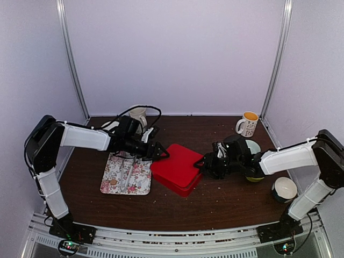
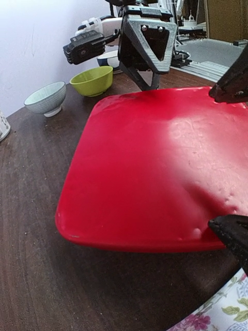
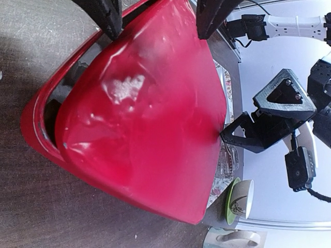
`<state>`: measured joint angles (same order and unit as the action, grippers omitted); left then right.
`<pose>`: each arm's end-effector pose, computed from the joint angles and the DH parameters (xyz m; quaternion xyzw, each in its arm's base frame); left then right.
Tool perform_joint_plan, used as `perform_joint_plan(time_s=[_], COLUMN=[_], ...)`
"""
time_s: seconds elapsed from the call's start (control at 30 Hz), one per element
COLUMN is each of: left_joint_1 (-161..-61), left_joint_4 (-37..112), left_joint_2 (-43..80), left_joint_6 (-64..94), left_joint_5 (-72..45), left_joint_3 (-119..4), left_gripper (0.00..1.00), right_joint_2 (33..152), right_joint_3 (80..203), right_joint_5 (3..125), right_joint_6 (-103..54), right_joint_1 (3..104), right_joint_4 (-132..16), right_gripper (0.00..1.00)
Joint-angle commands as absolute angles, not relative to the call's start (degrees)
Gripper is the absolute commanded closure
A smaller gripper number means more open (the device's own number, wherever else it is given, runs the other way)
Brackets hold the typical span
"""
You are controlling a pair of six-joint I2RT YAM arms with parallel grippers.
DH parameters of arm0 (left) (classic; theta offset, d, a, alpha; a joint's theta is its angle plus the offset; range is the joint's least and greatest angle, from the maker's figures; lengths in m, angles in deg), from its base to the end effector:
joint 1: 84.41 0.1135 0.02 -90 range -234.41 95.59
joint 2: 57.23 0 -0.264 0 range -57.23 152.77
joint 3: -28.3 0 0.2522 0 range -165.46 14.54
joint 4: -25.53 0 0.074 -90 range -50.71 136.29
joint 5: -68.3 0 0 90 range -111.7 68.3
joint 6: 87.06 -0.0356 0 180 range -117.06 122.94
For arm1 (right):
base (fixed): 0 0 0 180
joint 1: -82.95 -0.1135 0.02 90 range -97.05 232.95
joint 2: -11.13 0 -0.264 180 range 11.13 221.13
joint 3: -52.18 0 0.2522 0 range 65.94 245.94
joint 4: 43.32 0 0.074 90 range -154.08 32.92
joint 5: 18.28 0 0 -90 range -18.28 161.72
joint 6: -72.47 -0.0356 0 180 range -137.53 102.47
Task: Pack the chocolate
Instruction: Pick up the box lid from the packing box.
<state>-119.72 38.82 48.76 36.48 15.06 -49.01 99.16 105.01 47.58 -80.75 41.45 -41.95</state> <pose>0.3061 -0.2429 0.1777 0.1417 0.8648 -0.4559 0.1557 0.2191 0.2133 0.1727 0.0659 0.8658 0.4772 0.1351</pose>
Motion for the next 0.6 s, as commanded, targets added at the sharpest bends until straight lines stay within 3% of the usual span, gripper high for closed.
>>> perform_joint_plan(time_s=[0.0,0.57], left_joint_1=[-119.7,-119.4], left_joint_4=[37.2,39.5], left_joint_2=[50.8,47.0], left_joint_6=[36.2,35.7], left_joint_5=[16.7,11.9], left_joint_3=[-51.0,-49.1], left_gripper=[0.23,0.26], right_joint_2=[100.0,100.0], right_joint_3=[106.6,110.2], right_joint_5=[46.8,45.4], right_joint_6=[-81.2,-77.0], right_joint_1=[41.1,40.8], right_joint_4=[-39.4,-41.8], right_gripper=[0.53,0.56])
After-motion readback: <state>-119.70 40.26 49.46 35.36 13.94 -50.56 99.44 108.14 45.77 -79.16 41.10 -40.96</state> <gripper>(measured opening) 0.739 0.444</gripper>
